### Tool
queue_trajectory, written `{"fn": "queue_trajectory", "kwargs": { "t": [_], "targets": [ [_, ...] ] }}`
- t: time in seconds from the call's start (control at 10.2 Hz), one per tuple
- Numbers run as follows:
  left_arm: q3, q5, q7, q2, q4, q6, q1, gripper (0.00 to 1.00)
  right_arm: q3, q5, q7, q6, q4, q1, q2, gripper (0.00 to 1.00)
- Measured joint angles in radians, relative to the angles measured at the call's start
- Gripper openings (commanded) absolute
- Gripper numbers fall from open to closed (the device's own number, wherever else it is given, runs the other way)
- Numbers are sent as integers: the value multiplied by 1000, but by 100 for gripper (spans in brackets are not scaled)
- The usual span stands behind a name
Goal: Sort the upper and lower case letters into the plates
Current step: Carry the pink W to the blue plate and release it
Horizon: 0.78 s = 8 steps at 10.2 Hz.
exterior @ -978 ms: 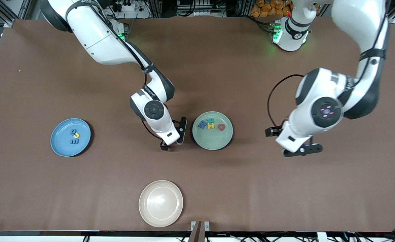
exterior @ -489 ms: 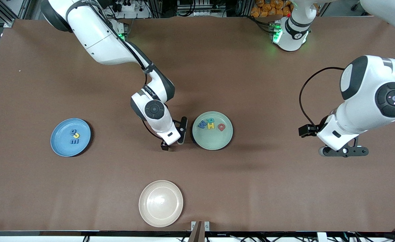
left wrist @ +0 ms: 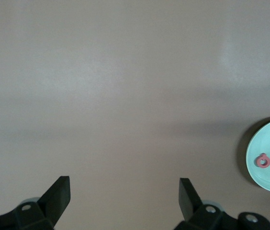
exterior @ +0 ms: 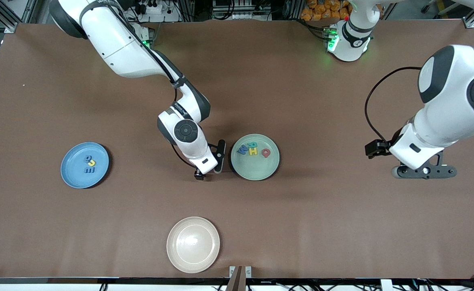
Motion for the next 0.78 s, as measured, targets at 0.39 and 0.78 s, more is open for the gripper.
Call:
{"fn": "queue_trajectory", "kwargs": {
  "t": [0.39, 0.78],
  "targets": [
    [8, 0, 0, -49, 4, -56, 4, 100, 2, -4, -63, 1, 10, 0, -2, 0],
    [14, -11, 0, -132, 12, -112, 6, 100, 0, -4, -70, -7, 18, -1, -8, 0]
  ]
}}
